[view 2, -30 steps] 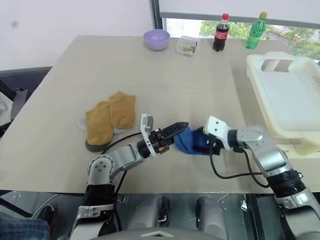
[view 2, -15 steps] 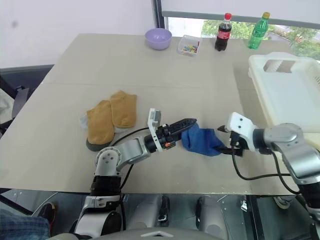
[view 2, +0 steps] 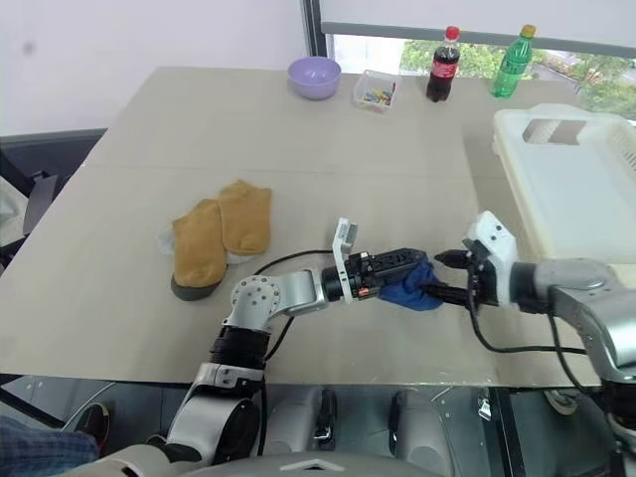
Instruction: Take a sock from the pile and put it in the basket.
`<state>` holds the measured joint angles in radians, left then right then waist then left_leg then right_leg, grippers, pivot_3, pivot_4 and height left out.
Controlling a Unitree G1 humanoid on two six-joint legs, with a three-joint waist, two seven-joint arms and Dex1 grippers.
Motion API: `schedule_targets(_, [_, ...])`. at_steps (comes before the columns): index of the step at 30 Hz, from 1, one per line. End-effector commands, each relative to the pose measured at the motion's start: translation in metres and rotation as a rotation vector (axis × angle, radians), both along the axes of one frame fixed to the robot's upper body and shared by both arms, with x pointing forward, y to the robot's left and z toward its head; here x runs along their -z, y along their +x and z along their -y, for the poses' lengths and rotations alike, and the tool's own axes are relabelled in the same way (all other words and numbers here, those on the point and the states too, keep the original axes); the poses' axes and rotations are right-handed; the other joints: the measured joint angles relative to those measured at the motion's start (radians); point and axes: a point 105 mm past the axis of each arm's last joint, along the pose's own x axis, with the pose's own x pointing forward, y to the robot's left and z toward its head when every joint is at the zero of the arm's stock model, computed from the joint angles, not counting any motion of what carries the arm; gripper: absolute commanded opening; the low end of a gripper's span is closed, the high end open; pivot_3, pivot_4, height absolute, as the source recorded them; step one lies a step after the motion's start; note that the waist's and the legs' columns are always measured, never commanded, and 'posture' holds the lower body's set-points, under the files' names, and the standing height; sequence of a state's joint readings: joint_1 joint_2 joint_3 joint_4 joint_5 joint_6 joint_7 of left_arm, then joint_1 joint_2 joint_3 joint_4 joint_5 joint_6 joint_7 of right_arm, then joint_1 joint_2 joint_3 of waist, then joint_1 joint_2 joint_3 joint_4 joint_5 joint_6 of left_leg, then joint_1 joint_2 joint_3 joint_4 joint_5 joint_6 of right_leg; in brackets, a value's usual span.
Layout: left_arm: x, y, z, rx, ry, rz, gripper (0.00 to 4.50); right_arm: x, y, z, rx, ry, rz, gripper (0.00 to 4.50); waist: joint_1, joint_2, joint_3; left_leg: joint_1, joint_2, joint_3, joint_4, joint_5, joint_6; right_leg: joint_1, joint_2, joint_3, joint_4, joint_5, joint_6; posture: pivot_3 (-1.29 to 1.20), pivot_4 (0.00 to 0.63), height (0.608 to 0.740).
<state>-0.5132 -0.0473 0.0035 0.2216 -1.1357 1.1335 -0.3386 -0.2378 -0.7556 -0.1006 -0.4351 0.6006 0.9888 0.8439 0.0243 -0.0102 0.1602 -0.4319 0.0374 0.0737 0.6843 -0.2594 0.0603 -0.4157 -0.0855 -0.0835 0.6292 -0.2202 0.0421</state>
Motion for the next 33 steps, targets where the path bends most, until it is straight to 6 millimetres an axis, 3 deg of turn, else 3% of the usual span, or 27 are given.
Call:
schedule_targets(1, [-0.004, -0.001, 0.004, 0.01, -0.027, 0.009, 4.43, -0.006, 0.01, 0.003, 0.084, 0.018, 0.016, 3.66, 0.002, 0.0, 0.0, 0.0, 0.0, 0.0, 0.0, 0.0, 0.0, 0.0, 0.0, 0.0, 0.0, 0.0, 0.0, 0.0, 0.15, 0.733])
schedule_targets(8, [-0.005, -0.001, -0.001, -0.003, -0.037, 0.017, 4.43, 0.034, 0.013, 0.02, 0.178, -0.088, -0.097, 3.66, 0.005, 0.0, 0.0, 0.0, -0.001, 0.0, 0.0, 0.0, 0.0, 0.0, 0.0, 0.0, 0.0, 0.0, 0.0, 0.0, 0.15, 0.733])
schedule_targets(13, [-0.004, 0.0, -0.004, -0.017, -0.032, 0.018, 4.43, 0.056, -0.001, 0.013, 0.14, -0.094, -0.211, 3.66, 0.002, 0.0, -0.001, 0.001, 0.0, 0.0, 0.0, 0.0, 0.0, 0.001, 0.001, 0.0, 0.001, 0.0, 0.0, 0.0, 0.15, 0.733])
schedule_targets(17, [-0.004, 0.0, -0.005, -0.025, -0.034, 0.024, 4.43, 0.059, -0.008, 0.001, 0.117, -0.007, -0.287, 3.66, -0.001, -0.001, -0.001, 0.002, 0.0, -0.001, 0.0, 0.0, 0.001, 0.002, 0.001, 0.0, 0.001, 0.0, 0.0, 0.0, 0.15, 0.733])
schedule_targets(25, [-0.005, 0.0, -0.008, -0.037, -0.034, 0.034, 4.45, 0.062, -0.014, -0.014, 0.088, 0.09, -0.366, 0.01, -0.01, -0.001, -0.002, 0.003, 0.0, -0.001, 0.0, -0.002, 0.004, 0.002, 0.002, 0.001, 0.003, 0.0, 0.0, 0.0, 0.15, 0.733])
schedule_targets(30, [-0.006, 0.001, -0.012, -0.052, -0.005, 0.085, 4.45, 0.061, -0.01, -0.014, 0.101, 0.104, -0.348, 0.01, -0.011, -0.001, -0.002, 0.004, 0.001, -0.001, 0.001, -0.002, 0.004, 0.002, 0.002, 0.001, 0.005, 0.0, 0.0, 0.0, 0.15, 0.733])
schedule_targets(33, [-0.011, 0.006, -0.018, -0.13, 0.173, 0.398, 4.45, 0.059, -0.01, -0.012, 0.092, 0.083, -0.314, 0.01, -0.012, -0.001, -0.002, 0.005, 0.0, 0.0, 0.001, -0.002, 0.004, 0.002, 0.003, 0.002, 0.006, 0.0, -0.001, 0.0, 0.15, 0.733])
